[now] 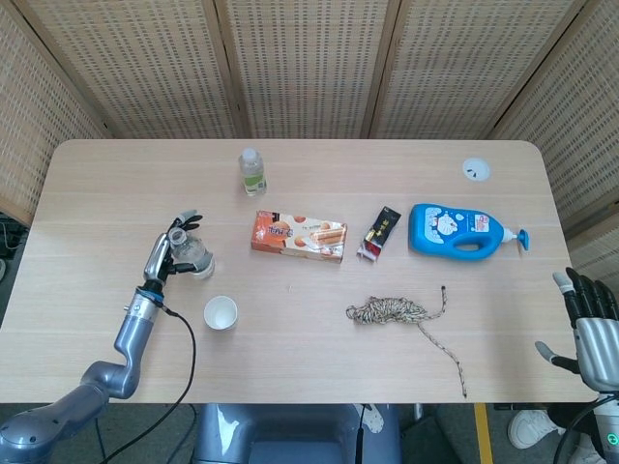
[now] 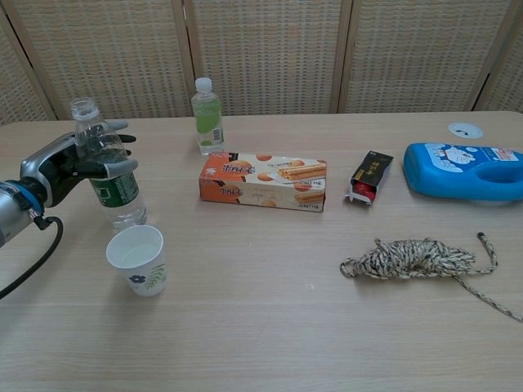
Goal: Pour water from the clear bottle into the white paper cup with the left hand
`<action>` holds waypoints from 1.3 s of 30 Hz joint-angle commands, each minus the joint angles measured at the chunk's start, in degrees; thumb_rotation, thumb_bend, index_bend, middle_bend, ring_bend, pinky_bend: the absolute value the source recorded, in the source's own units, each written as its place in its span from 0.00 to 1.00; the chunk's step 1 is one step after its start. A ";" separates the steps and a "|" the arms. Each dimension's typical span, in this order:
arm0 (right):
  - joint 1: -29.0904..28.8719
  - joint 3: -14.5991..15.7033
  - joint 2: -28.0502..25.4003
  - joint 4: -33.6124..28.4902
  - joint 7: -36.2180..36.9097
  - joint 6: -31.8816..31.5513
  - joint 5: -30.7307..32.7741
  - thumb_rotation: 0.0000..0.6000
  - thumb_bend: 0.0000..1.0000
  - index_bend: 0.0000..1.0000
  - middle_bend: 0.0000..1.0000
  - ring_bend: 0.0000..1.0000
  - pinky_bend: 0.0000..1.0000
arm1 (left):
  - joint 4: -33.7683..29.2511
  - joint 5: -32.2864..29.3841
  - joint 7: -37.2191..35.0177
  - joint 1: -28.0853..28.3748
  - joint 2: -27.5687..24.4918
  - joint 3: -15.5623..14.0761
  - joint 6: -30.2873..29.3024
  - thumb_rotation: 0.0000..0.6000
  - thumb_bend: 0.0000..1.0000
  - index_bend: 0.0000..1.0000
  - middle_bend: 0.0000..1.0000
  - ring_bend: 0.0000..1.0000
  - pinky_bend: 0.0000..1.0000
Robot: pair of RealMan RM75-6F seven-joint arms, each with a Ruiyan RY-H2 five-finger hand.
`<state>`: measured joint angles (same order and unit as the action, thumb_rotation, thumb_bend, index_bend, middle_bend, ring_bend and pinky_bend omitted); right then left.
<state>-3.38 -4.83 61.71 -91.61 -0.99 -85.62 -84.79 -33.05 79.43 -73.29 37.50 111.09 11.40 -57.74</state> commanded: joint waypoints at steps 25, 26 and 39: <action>1.28 0.61 -1.16 -0.79 2.04 -2.94 -2.31 1.00 0.00 0.00 0.00 0.00 0.00 | -27.07 4.32 24.88 -12.58 -25.05 -3.85 -20.64 1.00 0.00 0.00 0.00 0.00 0.00; 1.32 0.59 -1.14 -0.72 2.06 -3.07 -2.37 1.00 0.00 0.00 0.00 0.00 0.00 | -29.83 3.46 29.37 -13.89 -26.50 -3.50 -22.29 1.00 0.00 0.00 0.00 0.00 0.00; 1.78 0.74 -0.92 -0.53 1.56 -4.71 -3.75 1.00 0.00 0.00 0.00 0.00 0.00 | -67.88 -9.49 73.22 -27.74 -45.00 -5.77 -33.04 1.00 0.12 0.00 0.00 0.00 0.00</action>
<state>-1.63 -4.12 60.78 -92.14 0.62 -90.27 -88.49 -88.84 75.81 -13.98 15.65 73.48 7.03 -85.69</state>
